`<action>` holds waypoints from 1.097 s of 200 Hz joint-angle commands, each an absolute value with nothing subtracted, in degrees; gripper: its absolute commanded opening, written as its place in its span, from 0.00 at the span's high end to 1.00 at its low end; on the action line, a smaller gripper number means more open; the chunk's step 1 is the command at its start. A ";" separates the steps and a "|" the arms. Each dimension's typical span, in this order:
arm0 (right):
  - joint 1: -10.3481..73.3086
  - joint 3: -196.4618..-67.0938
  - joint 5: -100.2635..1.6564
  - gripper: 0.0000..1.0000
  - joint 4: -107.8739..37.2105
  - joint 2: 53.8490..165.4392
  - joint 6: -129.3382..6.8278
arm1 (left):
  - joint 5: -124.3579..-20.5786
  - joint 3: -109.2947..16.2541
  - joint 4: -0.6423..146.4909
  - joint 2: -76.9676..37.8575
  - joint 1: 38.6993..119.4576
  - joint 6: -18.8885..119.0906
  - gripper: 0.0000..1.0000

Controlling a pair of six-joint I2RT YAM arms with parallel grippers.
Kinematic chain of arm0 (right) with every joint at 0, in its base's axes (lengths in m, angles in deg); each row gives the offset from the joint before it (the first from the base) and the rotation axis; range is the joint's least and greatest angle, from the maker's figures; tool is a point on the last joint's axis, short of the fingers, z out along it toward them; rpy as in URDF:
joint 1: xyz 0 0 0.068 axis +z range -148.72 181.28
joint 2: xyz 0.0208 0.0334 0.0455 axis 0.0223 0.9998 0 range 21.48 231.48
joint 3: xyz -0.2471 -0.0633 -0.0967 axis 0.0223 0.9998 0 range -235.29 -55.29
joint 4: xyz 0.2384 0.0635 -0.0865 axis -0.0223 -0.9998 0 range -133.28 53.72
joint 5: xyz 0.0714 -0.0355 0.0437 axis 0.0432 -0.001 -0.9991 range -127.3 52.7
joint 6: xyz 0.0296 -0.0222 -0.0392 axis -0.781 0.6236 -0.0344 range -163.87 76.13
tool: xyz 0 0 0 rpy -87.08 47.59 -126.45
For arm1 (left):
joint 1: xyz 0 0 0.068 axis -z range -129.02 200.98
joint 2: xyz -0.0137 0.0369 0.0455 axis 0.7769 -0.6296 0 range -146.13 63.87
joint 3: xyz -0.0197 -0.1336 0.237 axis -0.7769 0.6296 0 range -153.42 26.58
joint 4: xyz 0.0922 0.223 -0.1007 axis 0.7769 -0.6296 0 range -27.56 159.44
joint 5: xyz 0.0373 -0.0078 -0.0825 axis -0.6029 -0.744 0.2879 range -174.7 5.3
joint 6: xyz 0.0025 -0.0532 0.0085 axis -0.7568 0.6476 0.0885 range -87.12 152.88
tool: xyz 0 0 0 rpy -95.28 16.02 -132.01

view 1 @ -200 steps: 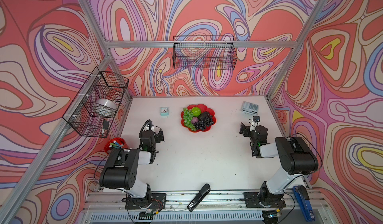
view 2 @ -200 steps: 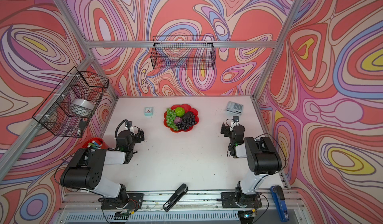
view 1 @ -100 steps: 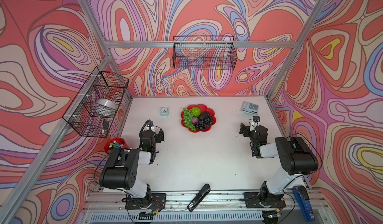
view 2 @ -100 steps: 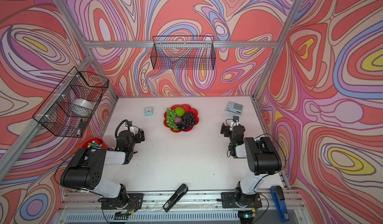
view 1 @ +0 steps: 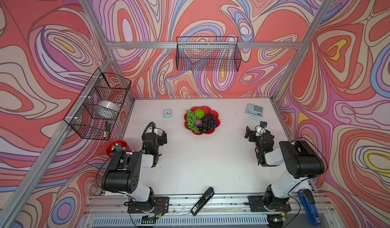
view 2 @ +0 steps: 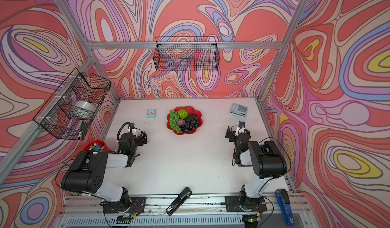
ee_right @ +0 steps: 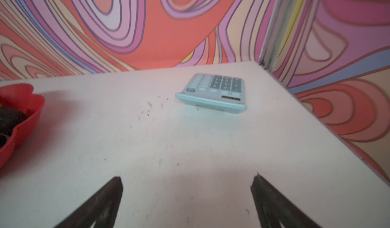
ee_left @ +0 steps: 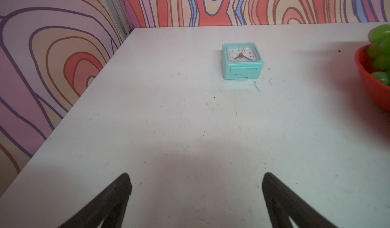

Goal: Arrange fruit in a fruit bowl
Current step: Reset both arms

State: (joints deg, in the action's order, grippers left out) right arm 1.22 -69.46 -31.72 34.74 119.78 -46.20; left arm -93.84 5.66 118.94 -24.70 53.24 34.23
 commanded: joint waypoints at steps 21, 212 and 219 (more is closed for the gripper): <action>0.96 -69.80 -31.55 0.02 41.93 120.04 -46.85 | -93.58 5.35 121.21 -24.44 53.09 34.29 0.00; 0.97 -82.95 -35.72 0.02 17.13 119.91 -45.28 | -93.57 5.44 121.20 -24.48 53.09 34.31 0.00; 0.86 -83.10 -35.81 0.01 16.95 119.98 -45.42 | -93.57 5.46 121.20 -24.46 53.04 34.32 0.00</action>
